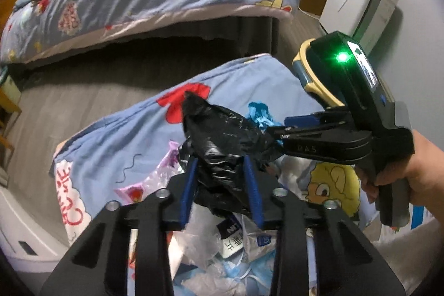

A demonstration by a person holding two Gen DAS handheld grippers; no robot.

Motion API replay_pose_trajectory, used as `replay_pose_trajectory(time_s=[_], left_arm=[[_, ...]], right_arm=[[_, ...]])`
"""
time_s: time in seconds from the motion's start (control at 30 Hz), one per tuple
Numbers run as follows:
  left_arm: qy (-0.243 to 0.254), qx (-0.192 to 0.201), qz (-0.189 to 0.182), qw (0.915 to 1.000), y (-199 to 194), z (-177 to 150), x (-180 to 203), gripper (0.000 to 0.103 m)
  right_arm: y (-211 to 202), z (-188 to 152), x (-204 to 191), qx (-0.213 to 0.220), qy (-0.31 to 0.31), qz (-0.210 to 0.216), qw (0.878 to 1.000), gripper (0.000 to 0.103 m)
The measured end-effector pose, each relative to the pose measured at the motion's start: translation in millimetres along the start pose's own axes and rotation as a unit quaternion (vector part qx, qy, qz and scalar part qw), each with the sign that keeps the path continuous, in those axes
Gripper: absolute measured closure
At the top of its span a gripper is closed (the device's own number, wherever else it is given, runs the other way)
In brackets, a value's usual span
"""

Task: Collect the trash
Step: 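Grasp the black plastic bag with the left tool while the right tool grasps the blue cloth, then carry the black bag and blue cloth over the bin and open both tools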

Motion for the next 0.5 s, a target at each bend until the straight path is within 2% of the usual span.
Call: replay_pose_trajectory(time_s=[0.03, 0.1, 0.13, 0.37, 0.5], left_arm=[[0.003, -0.003, 0.001, 1.0, 0.8, -1.4, 0.2, 0.076], [0.008, -0.004, 0.004, 1.0, 0.7, -3.4, -0.2, 0.08], [0.01, -0.005, 0.006, 0.9999, 0.9, -3.5, -1.0, 0.083], [-0.003, 0.026, 0.013, 0.9996, -15.9, 7.7, -12.8, 0.086], [-0.024, 0.066, 0.023, 0.9973, -37.8, 24.5, -22.7, 0.086]], right_arm=[[-0.3, 1.4, -2.2, 0.0, 0.0, 0.008, 1.0, 0.082], [-2.1, 4.4, -5.4, 0.0, -0.003, 0.008, 1.0, 0.085], [-3.4, 3.9, -5.2, 0.0, -0.005, 0.006, 1.0, 0.09], [-17.0, 9.6, -5.3, 0.021, -0.004, 0.006, 1.0, 0.091], [-38.1, 18.0, -4.4, 0.048, 0.004, 0.011, 0.999, 0.091]])
Point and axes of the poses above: each gripper's, at about its wrist camera, not at the fingertips, and y roughly the way its jaws point, x to its right, z to its top, the point moved 9 cm from there along y, roughly the way its jaws point, and after that the axes turned 14 degrees about z, right-handed, at the moved point
